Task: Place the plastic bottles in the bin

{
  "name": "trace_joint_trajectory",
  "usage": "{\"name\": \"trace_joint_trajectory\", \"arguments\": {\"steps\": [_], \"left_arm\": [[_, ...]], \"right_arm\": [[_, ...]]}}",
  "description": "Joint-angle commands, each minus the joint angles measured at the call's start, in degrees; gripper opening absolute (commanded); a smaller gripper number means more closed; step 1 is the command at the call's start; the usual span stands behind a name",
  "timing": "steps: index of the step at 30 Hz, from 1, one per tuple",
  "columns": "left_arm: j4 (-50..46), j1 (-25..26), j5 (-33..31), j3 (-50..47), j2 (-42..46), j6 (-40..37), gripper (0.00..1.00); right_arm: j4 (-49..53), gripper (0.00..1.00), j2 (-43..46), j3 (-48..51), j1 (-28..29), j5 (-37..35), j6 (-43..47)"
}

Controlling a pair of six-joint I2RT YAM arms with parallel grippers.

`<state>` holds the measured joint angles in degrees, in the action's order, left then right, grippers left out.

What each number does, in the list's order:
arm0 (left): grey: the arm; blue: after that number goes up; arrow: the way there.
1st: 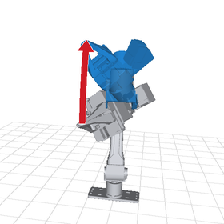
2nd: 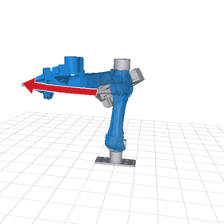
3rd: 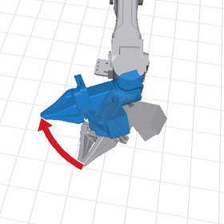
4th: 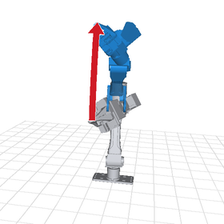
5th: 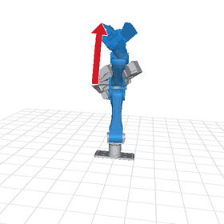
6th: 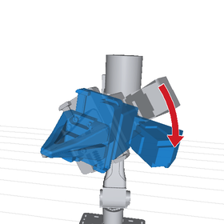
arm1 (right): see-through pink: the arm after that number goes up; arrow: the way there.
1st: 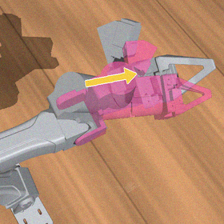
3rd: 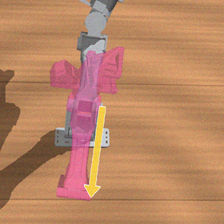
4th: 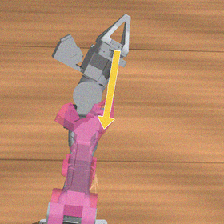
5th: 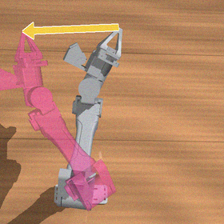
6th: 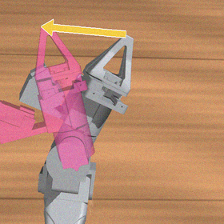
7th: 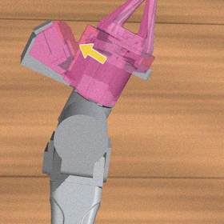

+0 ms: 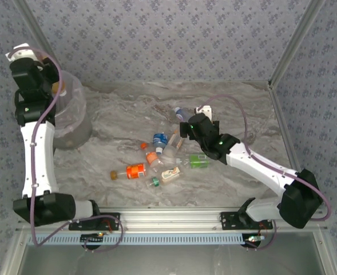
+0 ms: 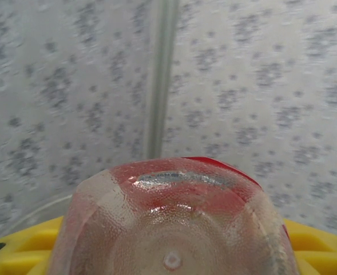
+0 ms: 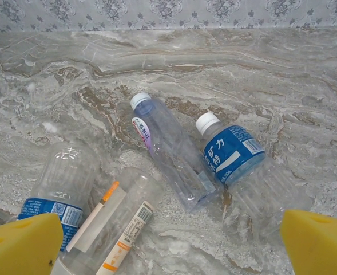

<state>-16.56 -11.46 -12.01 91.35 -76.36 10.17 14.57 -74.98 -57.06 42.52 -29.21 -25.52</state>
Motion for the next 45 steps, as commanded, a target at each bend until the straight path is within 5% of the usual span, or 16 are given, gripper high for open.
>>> {"name": "trace_joint_trajectory", "arguments": {"steps": [1, 18, 30, 45], "left_arm": [[-0.4, -3.0, -1.7, 0.8, -2.1, 2.3, 0.44], [-11.6, -6.6, 11.4, -3.2, -13.4, 15.4, 0.48], [-14.4, -6.6, 12.6, -1.8, -16.4, 19.7, 0.79], [-10.9, -6.2, 22.9, -8.5, -3.5, 21.1, 0.95]], "right_arm": [[-0.3, 1.0, 1.4, 0.6, 0.0, -2.0, -1.6], [0.6, 1.0, 0.8, 0.0, -0.2, -1.8, -2.2], [0.3, 1.0, 1.1, 1.2, -0.4, -0.9, -2.5], [6.7, 1.0, 1.0, 7.9, -12.6, 19.8, -1.1]]}}
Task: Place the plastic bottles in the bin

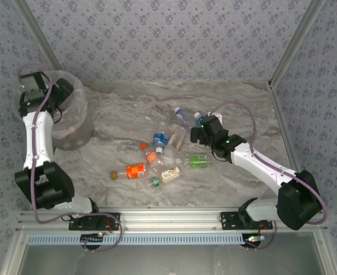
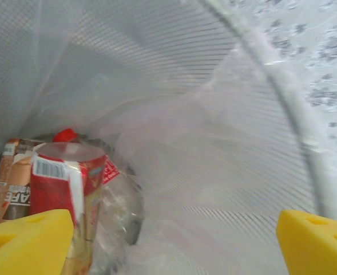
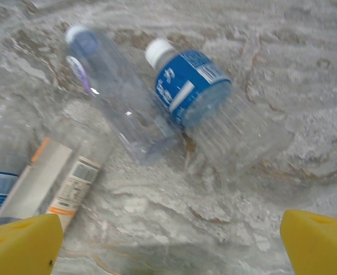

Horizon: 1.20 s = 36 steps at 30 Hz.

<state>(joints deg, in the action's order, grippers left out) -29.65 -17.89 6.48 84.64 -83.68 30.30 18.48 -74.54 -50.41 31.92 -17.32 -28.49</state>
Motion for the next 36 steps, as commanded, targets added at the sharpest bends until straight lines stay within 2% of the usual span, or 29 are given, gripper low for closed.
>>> {"name": "trace_joint_trajectory", "arguments": {"steps": [1, 4, 6, 9, 14, 20, 27, 31, 36], "left_arm": [[2.8, 0.4, 5.2, -2.6, 4.9, 1.1, 0.96], [4.0, 1.4, 7.7, -4.7, 8.1, 1.4, 0.99], [4.6, 2.1, 9.0, -5.9, 10.2, 1.3, 0.99], [5.9, 3.1, 10.8, -7.3, 13.1, 1.2, 0.99], [6.9, 4.2, 12.4, -9.4, 17.5, 1.2, 0.99], [6.6, 4.2, 12.2, -12.2, 22.1, 0.7, 0.99], [5.7, 4.3, 12.7, -14.0, 25.5, 1.1, 0.99], [5.5, 4.3, 11.9, -15.6, 27.5, 0.9, 0.99], [3.8, 4.3, 8.9, -16.4, 28.9, 0.4, 1.0]], "right_arm": [[3.0, 1.0, 0.6, 1.6, -2.7, 9.9, 3.4], [4.2, 1.0, 0.0, 2.4, -6.0, 20.0, 10.5], [9.2, 0.99, -1.7, 0.8, -7.8, 27.2, 18.4], [15.7, 0.99, -4.7, -2.1, -7.5, 28.3, 28.8], [22.5, 1.0, -7.4, -6.9, -7.2, 24.7, 41.9], [26.5, 0.97, -7.6, -7.5, -9.3, 34.2, 60.8], [29.1, 0.97, -11.1, -8.2, -8.6, 31.3, 74.5], [29.7, 0.97, -13.3, -9.1, -8.5, 30.3, 79.2], [27.7, 0.98, -15.7, -7.7, -6.8, 25.0, 82.9]]}}
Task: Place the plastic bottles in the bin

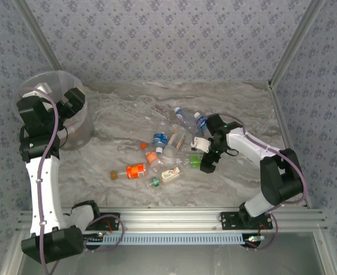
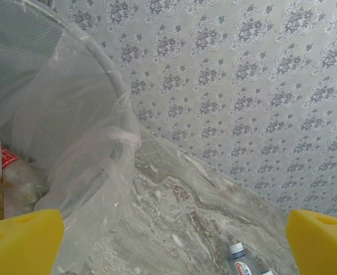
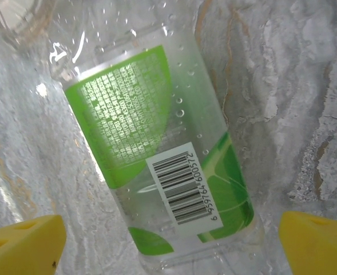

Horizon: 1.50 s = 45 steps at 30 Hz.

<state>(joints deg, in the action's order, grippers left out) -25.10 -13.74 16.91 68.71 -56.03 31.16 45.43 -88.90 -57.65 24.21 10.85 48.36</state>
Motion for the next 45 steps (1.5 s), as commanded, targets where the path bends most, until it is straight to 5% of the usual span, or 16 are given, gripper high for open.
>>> {"name": "trace_joint_trajectory", "arguments": {"steps": [1, 8, 12, 16, 36, 44, 45], "left_arm": [[-1.0, 0.1, -2.0, -0.4, 1.3, -0.5, 0.99], [-2.1, 0.1, -3.0, -0.2, 1.1, -0.7, 0.99], [-2.4, 0.2, -3.3, -0.1, 0.7, -0.7, 1.0], [-2.2, 0.1, -3.2, -0.1, 0.1, -0.5, 0.99], [-0.6, 0.1, 3.7, 0.8, -1.1, 3.1, 0.99], [-1.3, 4.2, 7.1, 2.6, -2.7, 6.1, 0.99], [-1.0, 5.3, 7.5, 2.7, -2.9, 6.1, 0.99]], "right_arm": [[0.6, 0.97, -1.9, -0.4, 1.0, -3.2, 6.4], [-7.7, 0.91, -4.3, 4.4, 1.6, -7.4, 9.5], [-12.0, 0.72, -5.5, 6.2, 2.0, -9.3, 10.9], [-17.8, 0.71, -4.7, 9.2, 2.7, -9.7, 12.2], [-17.3, 0.47, 7.5, 12.2, 3.5, -11.2, 4.0], [-24.9, 0.0, 18.9, 13.5, 4.5, -7.3, -6.8], [-26.3, 0.0, 19.8, 13.5, 4.9, -7.3, -8.5]]}}
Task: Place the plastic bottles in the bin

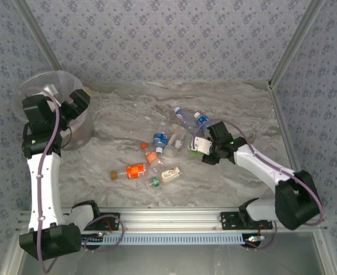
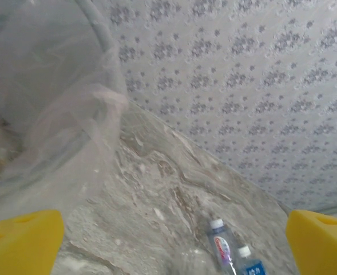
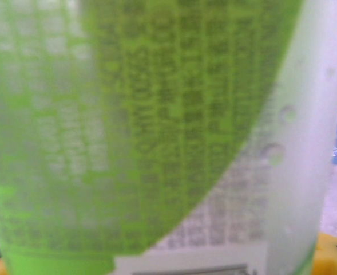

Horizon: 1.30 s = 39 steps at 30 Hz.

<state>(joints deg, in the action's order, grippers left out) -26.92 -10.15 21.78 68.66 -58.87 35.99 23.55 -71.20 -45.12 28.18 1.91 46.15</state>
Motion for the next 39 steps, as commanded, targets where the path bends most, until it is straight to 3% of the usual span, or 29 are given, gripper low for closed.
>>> {"name": "trace_joint_trajectory", "arguments": {"steps": [1, 11, 22, 29, 33, 39], "left_arm": [[1.2, 3.0, 3.1, 2.9, -0.3, 0.8, 0.99], [3.3, 20.7, 0.0, 4.4, -6.1, -4.6, 1.0], [6.5, 32.7, 5.7, 8.5, -14.8, -8.0, 0.99], [8.9, 35.8, 6.8, 9.7, -17.9, -6.2, 0.9], [9.3, 36.5, 7.7, 9.7, -18.1, -6.5, 0.8], [6.1, 36.7, 2.3, 10.9, -18.7, -7.3, 0.69]], "right_arm": [[-5.3, 0.0, 2.8, 0.6, 1.4, 1.8, -8.4], [-17.0, 0.0, 2.9, -2.1, 5.4, 0.8, -28.7], [-19.4, 0.0, -1.7, -9.4, 12.5, -0.9, -30.1], [-23.3, 0.0, -5.2, -12.4, 14.7, 0.2, -33.4], [-23.5, 0.0, -6.9, -14.1, 14.9, -2.7, -37.2], [-25.1, 0.0, -6.8, -14.6, 15.4, -0.3, -38.2]]}}
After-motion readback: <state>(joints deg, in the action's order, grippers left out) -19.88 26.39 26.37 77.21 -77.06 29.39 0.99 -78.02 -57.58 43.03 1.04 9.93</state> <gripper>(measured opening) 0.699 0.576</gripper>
